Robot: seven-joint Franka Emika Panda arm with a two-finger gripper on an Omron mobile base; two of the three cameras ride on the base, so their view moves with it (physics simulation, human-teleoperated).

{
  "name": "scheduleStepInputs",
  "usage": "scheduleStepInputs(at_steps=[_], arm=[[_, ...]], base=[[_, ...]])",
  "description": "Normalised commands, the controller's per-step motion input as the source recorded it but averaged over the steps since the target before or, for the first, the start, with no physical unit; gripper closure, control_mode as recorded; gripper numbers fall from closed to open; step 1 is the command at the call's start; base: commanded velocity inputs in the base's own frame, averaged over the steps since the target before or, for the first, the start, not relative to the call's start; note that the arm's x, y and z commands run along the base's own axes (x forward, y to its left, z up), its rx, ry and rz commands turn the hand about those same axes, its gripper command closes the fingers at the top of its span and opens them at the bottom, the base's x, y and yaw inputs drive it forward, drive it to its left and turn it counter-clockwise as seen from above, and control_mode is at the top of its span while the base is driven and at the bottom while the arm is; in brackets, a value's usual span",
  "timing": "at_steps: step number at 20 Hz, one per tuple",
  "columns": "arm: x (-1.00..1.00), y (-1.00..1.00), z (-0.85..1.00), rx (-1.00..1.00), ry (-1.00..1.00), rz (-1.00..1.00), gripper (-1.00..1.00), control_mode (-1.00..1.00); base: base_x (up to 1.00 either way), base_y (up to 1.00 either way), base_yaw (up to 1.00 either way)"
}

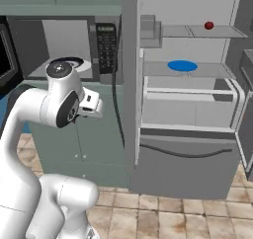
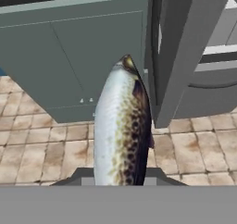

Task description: Transport the fish from the fridge to the microwave and turn on the microwave.

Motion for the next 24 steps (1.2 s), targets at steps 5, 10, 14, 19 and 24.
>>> scheduleStepInputs(at_steps=[5,10,14,19,24], arm=[[0.0,0.0,0.0,0.0,0.0,0.0,1.0,1.0],[0.0,0.0,0.0,0.0,0.0,0.0,1.0,1.0],[0.0,0.0,0.0,0.0,0.0,0.0,1.0,1.0],[0.0,0.0,0.0,0.0,0.0,0.0,1.0,1.0],[0.0,0.0,0.0,0.0,0.0,0.0,1.0,1.0]], base=[[0.09,0.69,0.0],[0.36,0.62,0.0],[0.46,0.49,0.0],[0.48,0.23,0.04],[0.46,0.07,0.14]])
